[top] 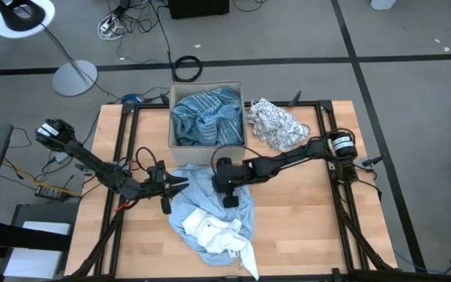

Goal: Sort clothes
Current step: Put the light blue cloth into the laundry organizer

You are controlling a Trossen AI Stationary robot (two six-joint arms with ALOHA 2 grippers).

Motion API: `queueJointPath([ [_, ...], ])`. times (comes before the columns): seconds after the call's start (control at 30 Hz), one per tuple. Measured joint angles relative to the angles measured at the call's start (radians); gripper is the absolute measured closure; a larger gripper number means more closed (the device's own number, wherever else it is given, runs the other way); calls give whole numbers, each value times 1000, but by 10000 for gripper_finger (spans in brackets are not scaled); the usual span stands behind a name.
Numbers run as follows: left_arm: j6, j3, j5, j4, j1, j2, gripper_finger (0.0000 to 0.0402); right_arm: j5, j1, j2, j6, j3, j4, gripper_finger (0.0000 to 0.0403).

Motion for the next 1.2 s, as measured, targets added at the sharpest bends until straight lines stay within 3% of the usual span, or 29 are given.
queueJointPath([
  [0.17,5,0,0,0,0,0,303,125,4,-70,-68,134,-227,378],
  [0.4,6,0,0,0,0,0,303,219,2,-185,-107,266,-338,378],
  [0.63,7,0,0,2,0,0,303,266,-15,-278,-125,385,-336,378],
  [0.9,8,0,0,2,0,0,303,266,-38,-298,-188,555,-308,378],
  [1.2,8,0,0,2,0,0,303,243,-97,-298,-300,670,-71,378],
])
